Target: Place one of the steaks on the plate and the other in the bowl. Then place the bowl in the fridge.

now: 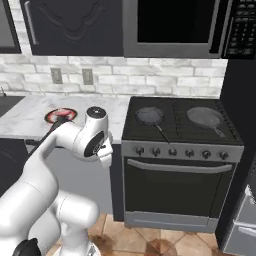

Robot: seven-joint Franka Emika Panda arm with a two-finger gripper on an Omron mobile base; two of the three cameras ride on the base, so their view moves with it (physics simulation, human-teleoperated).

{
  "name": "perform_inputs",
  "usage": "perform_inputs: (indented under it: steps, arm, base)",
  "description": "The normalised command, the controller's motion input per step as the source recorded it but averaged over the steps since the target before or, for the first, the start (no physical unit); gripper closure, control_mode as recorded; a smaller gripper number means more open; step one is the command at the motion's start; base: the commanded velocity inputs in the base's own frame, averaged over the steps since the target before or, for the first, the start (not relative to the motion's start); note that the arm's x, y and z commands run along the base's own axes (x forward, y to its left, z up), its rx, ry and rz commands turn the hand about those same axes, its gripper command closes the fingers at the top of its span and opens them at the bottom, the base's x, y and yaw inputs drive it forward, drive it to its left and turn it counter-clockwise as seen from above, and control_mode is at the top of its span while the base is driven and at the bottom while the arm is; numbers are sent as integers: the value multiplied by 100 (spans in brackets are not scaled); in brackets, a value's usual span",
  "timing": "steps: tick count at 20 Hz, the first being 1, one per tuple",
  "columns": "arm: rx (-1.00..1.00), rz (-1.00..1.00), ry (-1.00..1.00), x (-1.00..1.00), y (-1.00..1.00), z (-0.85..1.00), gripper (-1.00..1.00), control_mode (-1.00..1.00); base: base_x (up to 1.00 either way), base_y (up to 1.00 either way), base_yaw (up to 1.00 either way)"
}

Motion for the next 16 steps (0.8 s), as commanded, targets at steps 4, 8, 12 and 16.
perform_inputs:
  steps: [4,8,12,16]
  arm:
    - [0,0,0,0,0,0,100,100]
    - [0,0,0,0,0,0,100,100]
    - [0,0,0,0,0,0,100,100]
    - [0,0,0,0,0,0,100,100]
  base:
    - [-83,-77,0]
    - [-85,-69,0]
    - [-99,-88,0]
    - [-94,-98,0]
